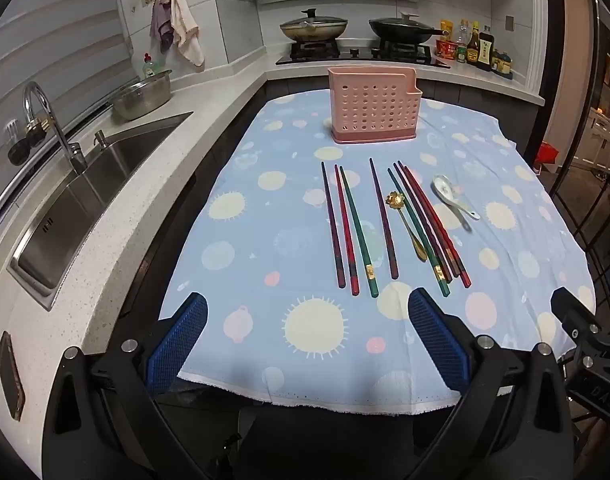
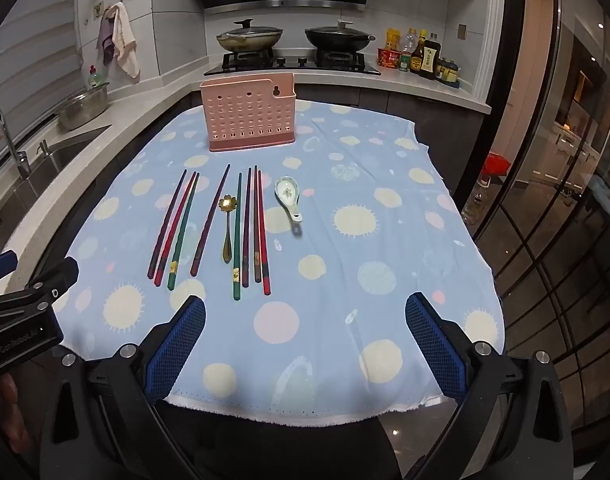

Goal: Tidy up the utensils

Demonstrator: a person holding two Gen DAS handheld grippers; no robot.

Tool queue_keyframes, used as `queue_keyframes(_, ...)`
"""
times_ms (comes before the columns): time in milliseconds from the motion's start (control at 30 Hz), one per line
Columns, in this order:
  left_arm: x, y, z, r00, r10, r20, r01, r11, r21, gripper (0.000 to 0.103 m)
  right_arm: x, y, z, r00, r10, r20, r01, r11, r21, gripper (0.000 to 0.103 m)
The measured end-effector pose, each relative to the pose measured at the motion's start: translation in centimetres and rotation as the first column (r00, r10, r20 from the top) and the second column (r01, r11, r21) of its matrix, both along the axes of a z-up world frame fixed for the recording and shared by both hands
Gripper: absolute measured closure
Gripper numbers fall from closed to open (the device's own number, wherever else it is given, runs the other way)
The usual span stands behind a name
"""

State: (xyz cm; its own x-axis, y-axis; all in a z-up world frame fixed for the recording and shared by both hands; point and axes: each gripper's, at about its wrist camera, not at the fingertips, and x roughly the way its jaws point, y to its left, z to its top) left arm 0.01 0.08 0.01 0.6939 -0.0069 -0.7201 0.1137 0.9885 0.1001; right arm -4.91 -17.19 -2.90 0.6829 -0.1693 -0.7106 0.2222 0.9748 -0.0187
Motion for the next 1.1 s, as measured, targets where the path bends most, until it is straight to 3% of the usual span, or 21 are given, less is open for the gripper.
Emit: queue_keyframes(1100,0.01,0.00,-0.33,1.000,0.006,-0.013,-0.006,1.000,0.003,0.007,0.04,0.04,0.04,1.000,-0.001,0.005,0.001,1.000,-0.004,0.007)
